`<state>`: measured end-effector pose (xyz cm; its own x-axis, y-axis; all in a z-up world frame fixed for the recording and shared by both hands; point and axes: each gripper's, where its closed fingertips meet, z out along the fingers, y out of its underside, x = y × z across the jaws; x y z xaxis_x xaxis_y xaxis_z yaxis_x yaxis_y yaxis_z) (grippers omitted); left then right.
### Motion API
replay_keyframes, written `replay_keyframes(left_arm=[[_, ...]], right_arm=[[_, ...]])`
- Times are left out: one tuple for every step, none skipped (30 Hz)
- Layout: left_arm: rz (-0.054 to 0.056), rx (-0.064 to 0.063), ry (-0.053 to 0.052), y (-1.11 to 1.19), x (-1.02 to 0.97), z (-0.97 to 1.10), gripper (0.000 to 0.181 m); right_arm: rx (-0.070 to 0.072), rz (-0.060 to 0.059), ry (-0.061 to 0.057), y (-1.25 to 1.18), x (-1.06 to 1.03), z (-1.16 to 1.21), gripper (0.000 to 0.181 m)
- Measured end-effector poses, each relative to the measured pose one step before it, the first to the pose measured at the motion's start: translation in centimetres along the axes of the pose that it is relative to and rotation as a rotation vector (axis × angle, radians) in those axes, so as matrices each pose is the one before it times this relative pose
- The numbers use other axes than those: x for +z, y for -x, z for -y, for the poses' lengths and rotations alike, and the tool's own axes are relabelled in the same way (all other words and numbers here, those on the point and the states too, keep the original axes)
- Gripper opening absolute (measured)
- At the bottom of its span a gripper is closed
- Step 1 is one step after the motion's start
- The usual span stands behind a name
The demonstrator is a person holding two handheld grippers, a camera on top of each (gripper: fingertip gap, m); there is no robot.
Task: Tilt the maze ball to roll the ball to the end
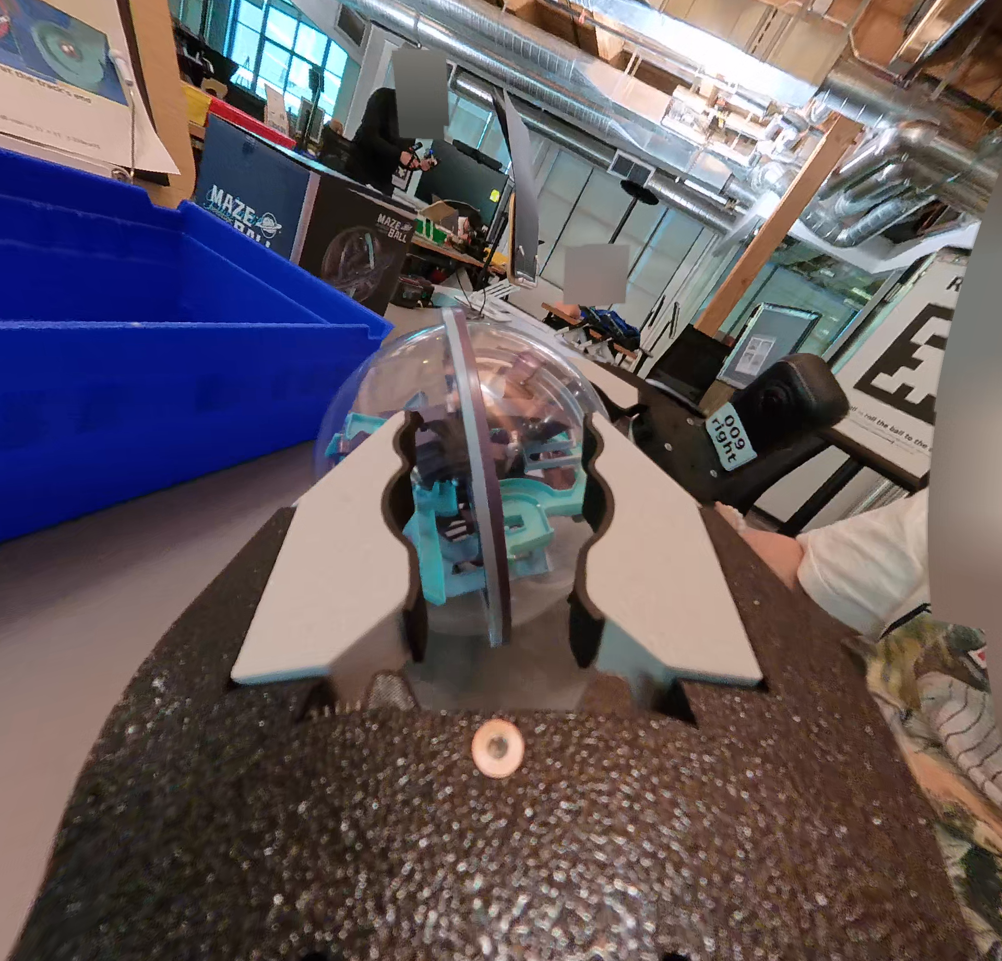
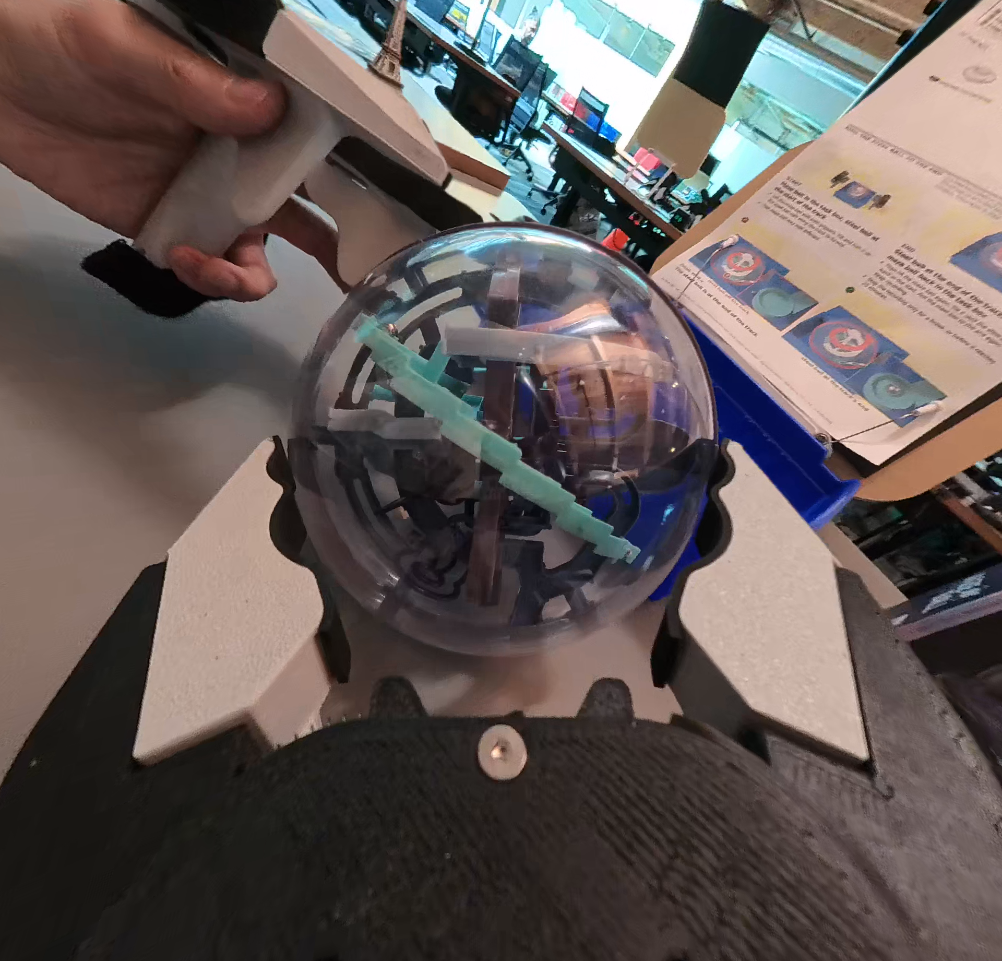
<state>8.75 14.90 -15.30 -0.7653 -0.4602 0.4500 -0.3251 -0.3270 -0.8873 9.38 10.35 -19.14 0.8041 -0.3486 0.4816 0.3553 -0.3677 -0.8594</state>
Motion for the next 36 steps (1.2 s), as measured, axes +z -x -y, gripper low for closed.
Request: replay_keyframes(left_arm=[[0.0103, 0.019, 0.0143, -0.036, 0.111, -0.099, 0.059], [0.019, 0.0263, 0.0152, 0.06, 0.142, -0.085, 0.059], [0.0241, 0.0299, 0.0149, 0.114, 0.162, -0.051, 0.058], [0.021, 0.0263, 0.0054, 0.065, 0.194, 0.051, 0.058], [0.0168, 0.0147, -0.0028, 0.037, 0.23, 0.112, 0.059], [0.0151, 0.0033, -0.0039, 0.08, 0.266, 0.088, 0.061], [0.0107, -0.0028, -0.0028, 0.082, 0.302, 0.037, 0.067], [0.0016, -0.0039, -0.0045, -0.008, 0.288, 0.025, 0.074], [0.0027, -0.0039, -0.007, 0.03, 0.254, 0.047, 0.077], [0.0047, 0.0004, -0.0071, 0.059, 0.2, 0.027, 0.078], [0.0026, 0.0053, -0.0074, 0.034, 0.147, 0.011, 0.078], [-0.0022, 0.0039, -0.008, -0.032, 0.093, 0.014, 0.078], [-0.0051, 0.0019, -0.0072, -0.083, 0.051, 0.006, 0.078], [-0.0063, 0.0062, -0.0064, -0.117, 0.007, -0.01, 0.078], [-0.0066, 0.0106, -0.0054, -0.153, -0.037, -0.032, 0.078], [-0.0051, 0.0142, -0.0035, -0.158, -0.058, -0.042, 0.078], [-0.0046, 0.0148, 0.0005, -0.167, -0.081, -0.038, 0.078], [-0.0045, 0.0165, 0.0052, -0.146, -0.076, -0.047, 0.079], [-0.0038, 0.0193, 0.0093, -0.119, -0.06, -0.075, 0.08], [-0.0025, 0.0158, 0.0077, -0.082, -0.033, -0.059, 0.08], [-0.0013, 0.0108, 0.0055, -0.055, -0.002, -0.047, 0.081], [0.0, 0.0086, 0.0042, -0.057, 0.022, -0.059, 0.082], [-0.0026, 0.0118, 0.0037, -0.131, 0.061, -0.088, 0.085], [-0.0029, 0.0154, 0.0014, -0.198, 0.081, -0.083, 0.09], [-0.0033, 0.014, 0.002, -0.279, 0.094, -0.081, 0.096], [-0.0048, 0.0112, 0.0049, -0.308, 0.116, -0.076, 0.103], [-0.006, 0.0104, 0.0099, -0.315, 0.103, -0.089, 0.111], [-0.0058, 0.0124, 0.0186, -0.282, 0.104, -0.184, 0.118], [-0.0025, 0.0193, 0.0219, -0.223, 0.1, -0.228, 0.123], [0.0047, 0.0234, 0.0241, -0.112, 0.115, -0.267, 0.126], [0.0111, 0.022, 0.0248, -0.01, 0.155, -0.328, 0.128], [0.014, 0.0165, 0.0237, 0.01, 0.201, -0.334, 0.132], [0.0135, 0.0097, 0.0239, 0.026, 0.228, -0.315, 0.136], [0.0159, 0.0, 0.0201, 0.1, 0.228, -0.227, 0.139], [0.0138, -0.0082, 0.0195, 0.141, 0.221, -0.195, 0.139], [0.0123, -0.0123, 0.0131, 0.177, 0.188, -0.104, 0.139]], right_arm=[[-0.0081, -0.0161, -0.0054, 0.101, -0.117, 0.017, 0.146], [-0.0069, -0.0164, -0.0064, 0.08, -0.087, 0.016, 0.146], [-0.0092, -0.0165, -0.0044, 0.054, -0.103, -0.013, 0.146], [-0.0111, -0.0161, -0.0016, 0.021, -0.135, -0.063, 0.145], [-0.009, -0.0151, -0.002, -0.002, -0.122, -0.037, 0.144], [-0.0095, -0.012, -0.0047, 0.004, -0.121, 0.018, 0.142], [-0.0119, -0.0083, -0.005, 0.024, -0.11, 0.042, 0.14], [-0.0115, -0.0071, -0.0038, 0.035, -0.092, 0.027, 0.138], [-0.0117, -0.0029, -0.0023, 0.112, -0.078, 0.011, 0.138], [-0.0083, -0.0015, -0.0008, 0.129, -0.058, 0.005, 0.139], [-0.0024, -0.0042, 0.0, 0.084, -0.081, 0.007, 0.14], [0.0029, -0.0038, -0.0008, 0.047, -0.093, 0.009, 0.14], [0.0074, -0.0023, -0.0031, 0.039, -0.127, 0.031, 0.14], [0.0109, -0.0035, -0.0073, 0.042, -0.163, 0.106, 0.14], [0.0109, -0.0022, -0.0084, 0.062, -0.197, 0.133, 0.139], [0.0041, 0.0017, -0.006, 0.098, -0.185, 0.112, 0.139], [-0.0034, 0.0039, -0.0013, 0.056, -0.172, 0.047, 0.138], [-0.0072, 0.01, 0.0008, 0.046, -0.137, 0.011, 0.137], [-0.0024, 0.0169, -0.0006, 0.049, -0.115, 0.006, 0.137], [0.0103, 0.0185, -0.0062, -0.011, -0.122, 0.073, 0.137], [0.0274, 0.0183, -0.0139, -0.068, -0.116, 0.167, 0.136], [0.0382, 0.0199, -0.0175, -0.078, -0.105, 0.218, 0.136], [0.0398, 0.0104, -0.0131, -0.209, -0.109, 0.2, 0.133], [0.0314, 0.0044, -0.009, -0.222, -0.109, 0.176, 0.13], [0.0176, 0.0033, -0.0048, -0.095, -0.093, 0.125, 0.128], [0.0058, 0.0053, -0.0021, 0.076, -0.092, 0.072, 0.127], [-0.0046, 0.0042, -0.0016, 0.185, -0.083, 0.043, 0.128], [-0.0122, 0.0002, 0.0012, 0.21, -0.087, -0.01, 0.129], [-0.0178, 0.0005, 0.0033, 0.235, -0.076, -0.06, 0.13], [-0.0223, -0.0001, 0.0049, 0.204, -0.072, -0.104, 0.132], [-0.0205, -0.0008, 0.0055, 0.174, -0.073, -0.11, 0.133], [-0.014, 0.0004, 0.0015, 0.177, -0.079, -0.038, 0.133], [-0.0071, 0.0022, -0.0021, 0.163, -0.073, 0.044, 0.133], [-0.0016, 0.0026, -0.0018, 0.112, -0.061, 0.046, 0.133], [0.0012, 0.0015, -0.0014, 0.059, -0.039, 0.033, 0.133], [0.0036, 0.0017, -0.0013, 0.04, -0.014, 0.035, 0.133]])
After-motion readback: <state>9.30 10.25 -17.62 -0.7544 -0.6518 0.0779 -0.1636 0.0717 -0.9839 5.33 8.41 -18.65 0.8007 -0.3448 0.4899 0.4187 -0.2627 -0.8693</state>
